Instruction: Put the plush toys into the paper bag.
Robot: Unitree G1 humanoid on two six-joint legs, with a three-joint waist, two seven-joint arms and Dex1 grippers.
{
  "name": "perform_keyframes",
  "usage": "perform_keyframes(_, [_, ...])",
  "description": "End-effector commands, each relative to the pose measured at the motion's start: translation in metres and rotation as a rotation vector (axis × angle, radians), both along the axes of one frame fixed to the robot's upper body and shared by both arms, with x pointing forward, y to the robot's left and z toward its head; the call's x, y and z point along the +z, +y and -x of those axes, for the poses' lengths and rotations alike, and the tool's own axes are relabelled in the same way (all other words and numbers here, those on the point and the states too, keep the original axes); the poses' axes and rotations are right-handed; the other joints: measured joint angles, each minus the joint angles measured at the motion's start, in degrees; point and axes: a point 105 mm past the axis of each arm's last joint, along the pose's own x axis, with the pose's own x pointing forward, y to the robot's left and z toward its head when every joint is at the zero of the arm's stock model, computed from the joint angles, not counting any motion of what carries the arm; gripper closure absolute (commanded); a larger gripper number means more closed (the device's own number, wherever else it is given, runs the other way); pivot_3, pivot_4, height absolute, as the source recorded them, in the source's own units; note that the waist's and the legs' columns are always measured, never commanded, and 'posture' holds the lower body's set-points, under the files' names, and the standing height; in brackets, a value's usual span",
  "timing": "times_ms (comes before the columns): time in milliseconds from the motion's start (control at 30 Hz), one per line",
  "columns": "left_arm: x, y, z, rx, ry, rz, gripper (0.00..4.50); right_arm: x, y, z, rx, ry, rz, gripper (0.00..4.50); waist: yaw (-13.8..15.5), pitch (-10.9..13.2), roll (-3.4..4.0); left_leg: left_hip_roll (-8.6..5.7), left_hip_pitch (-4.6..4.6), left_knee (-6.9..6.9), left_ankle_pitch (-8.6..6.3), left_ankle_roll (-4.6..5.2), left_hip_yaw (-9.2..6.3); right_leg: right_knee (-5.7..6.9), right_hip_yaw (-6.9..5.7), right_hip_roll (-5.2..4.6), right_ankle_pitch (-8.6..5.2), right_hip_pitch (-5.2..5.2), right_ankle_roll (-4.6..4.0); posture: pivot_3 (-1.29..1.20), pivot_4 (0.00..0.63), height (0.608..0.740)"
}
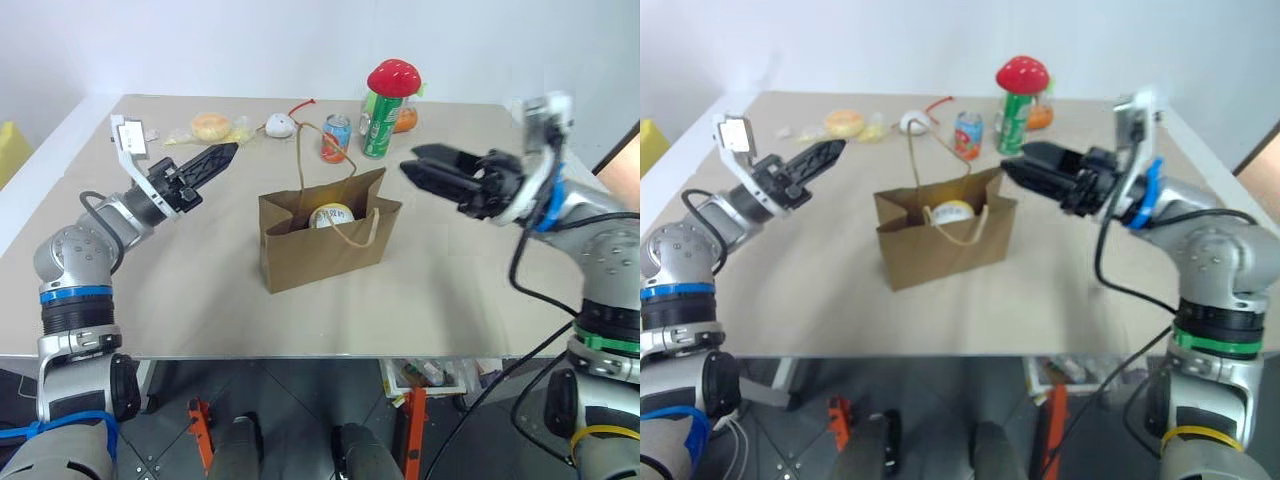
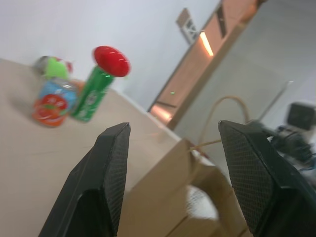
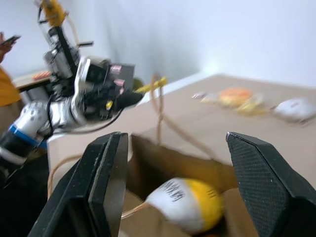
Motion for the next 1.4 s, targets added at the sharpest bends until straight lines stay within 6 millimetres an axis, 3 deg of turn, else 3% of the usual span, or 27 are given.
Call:
perform_keyframes(33, [-0.018, 0.020, -0.008, 0.089, -0.022, -0.118, 1.41, -0.003, -0.014, 0.037, 0.028, -0.006, 0.085, 1.57, 0.09, 0.00, 0.00, 0.00, 0.00, 0.00, -0.01, -0.01, 0.01, 0.00, 0.00, -0.02, -0.02, 0.00, 0.00, 0.00, 0.150, 0.740])
perform_keyframes(67, [-0.023, 0.021, -0.008, 0.093, -0.023, -0.145, 1.41, -0.013, -0.012, 0.044, 0.042, 0.019, 0.123, 1.72, 0.15, 0.00, -0.01, -0.03, -0.01, -0.05, -0.01, -0.02, 0.02, 0.00, -0.01, -0.07, -0.07, 0.00, 0.00, 0.00, 0.150, 0.740])
perform_keyframes(133, [-0.032, 0.023, -0.007, 0.083, -0.030, -0.195, 1.41, -0.031, -0.008, 0.057, 0.066, 0.064, 0.192, 2.59, 0.07, -0.01, -0.01, -0.04, 0.00, -0.15, -0.02, -0.04, 0.02, -0.01, -0.05, -0.10, -0.13, 0.00, -0.07, 0.00, 0.150, 0.740])
perform_keyframes(233, [-0.044, 0.024, -0.003, 0.039, -0.033, -0.264, 1.41, -0.054, -0.002, 0.071, 0.095, 0.133, 0.251, 3.40, 0.04, 0.00, 0.00, -0.03, 0.00, -0.18, -0.04, -0.06, 0.05, 0.00, -0.04, -0.10, -0.14, -0.05, -0.09, 0.00, 0.150, 0.740])
perform_keyframes(300, [-0.052, 0.025, -0.002, 0.006, -0.017, -0.291, 1.41, -0.069, 0.009, 0.082, 0.139, 0.178, 0.264, 4.40, -0.14, 0.00, -0.01, -0.02, 0.01, -0.20, -0.05, -0.06, 0.04, -0.01, -0.05, -0.08, -0.17, -0.06, -0.10, 0.00, 0.150, 0.740])
perform_keyframes(433, [-0.057, 0.021, 0.000, -0.084, 0.026, -0.276, 1.41, -0.093, 0.032, 0.087, 0.187, 0.223, 0.279, 4.40, -0.17, -0.01, -0.02, -0.02, 0.04, -0.19, -0.05, -0.06, 0.05, 0.00, -0.05, -0.11, -0.12, -0.09, -0.14, 0.00, 0.150, 0.740])
perform_keyframes(567, [-0.053, 0.011, 0.005, -0.203, 0.061, -0.221, 1.41, -0.106, 0.045, 0.059, 0.095, 0.238, 0.302, 4.40, -0.19, -0.06, -0.10, 0.00, 0.07, -0.09, -0.08, -0.12, 0.03, 0.00, -0.13, -0.14, -0.01, -0.05, -0.24, 0.00, 0.150, 0.740])
perform_keyframes(733, [-0.066, 0.002, 0.023, -0.322, -0.005, -0.393, 1.41, -0.106, 0.066, 0.036, 0.055, 0.189, 0.291, 4.40, -0.18, -0.06, -0.12, -0.01, 0.01, 0.01, -0.08, -0.12, 0.07, 0.00, -0.21, -0.24, 0.18, -0.13, -0.38, 0.00, 0.150, 0.740])
perform_keyframes(900, [-0.079, 0.000, 0.026, -0.343, -0.082, -0.561, 1.41, -0.104, 0.081, 0.025, 0.052, 0.167, 0.271, 4.40, -0.15, -0.06, -0.13, 0.05, -0.06, -0.09, -0.03, -0.04, 0.07, 0.00, -0.23, -0.16, 0.28, -0.26, -0.64, 0.00, 0.150, 0.740])
perform_keyframes(1067, [-0.074, 0.000, 0.017, -0.271, -0.190, -0.614, 1.41, -0.101, 0.090, 0.019, 0.060, 0.152, 0.254, 4.40, -0.06, -0.07, -0.14, 0.08, -0.36, -0.09, -0.01, 0.00, 0.07, 0.00, -0.20, -0.08, 0.21, -0.52, -0.61, 0.00, 0.150, 0.740])
perform_keyframes(1167, [-0.057, 0.003, 0.013, -0.219, -0.243, -0.553, 1.41, -0.101, 0.093, 0.019, 0.064, 0.147, 0.253, 4.40, -0.05, -0.07, -0.14, 0.10, -0.36, -0.08, 0.00, 0.00, 0.06, 0.01, -0.21, -0.06, 0.22, -0.52, -0.59, 0.00, 0.150, 0.740])
perform_keyframes(1233, [-0.042, 0.007, 0.015, -0.208, -0.243, -0.480, 0.84, -0.102, 0.093, 0.018, 0.063, 0.146, 0.254, 4.50, -0.06, -0.07, -0.14, 0.11, -0.37, -0.04, 0.00, 0.01, 0.06, 0.01, -0.21, -0.05, 0.24, -0.52, -0.54, 0.00, 0.150, 0.740])
perform_keyframes(1300, [-0.036, 0.007, 0.021, -0.227, -0.231, -0.446, 0.55, -0.101, 0.092, 0.017, 0.062, 0.146, 0.250, 4.50, -0.10, -0.07, -0.14, 0.13, -0.38, -0.01, 0.01, 0.01, 0.07, 0.01, -0.21, -0.05, 0.20, -0.51, -0.41, 0.00, 0.150, 0.740])
perform_keyframes(1333, [-0.035, 0.008, 0.024, -0.237, -0.224, -0.432, 0.02, -0.100, 0.092, 0.017, 0.062, 0.145, 0.249, 4.50, -0.10, -0.07, -0.14, 0.14, -0.38, 0.01, 0.01, 0.02, 0.07, 0.02, -0.21, -0.05, 0.13, -0.51, -0.27, 0.00, 0.150, 0.740])
perform_keyframes(1400, [-0.036, 0.005, 0.029, -0.243, -0.241, -0.430, 0.00, -0.100, 0.091, 0.017, 0.063, 0.145, 0.248, 4.50, -0.11, -0.07, -0.14, 0.14, -0.38, 0.02, 0.01, 0.02, 0.07, 0.03, -0.21, -0.05, 0.13, -0.51, -0.26, 0.00, 0.150, 0.740])
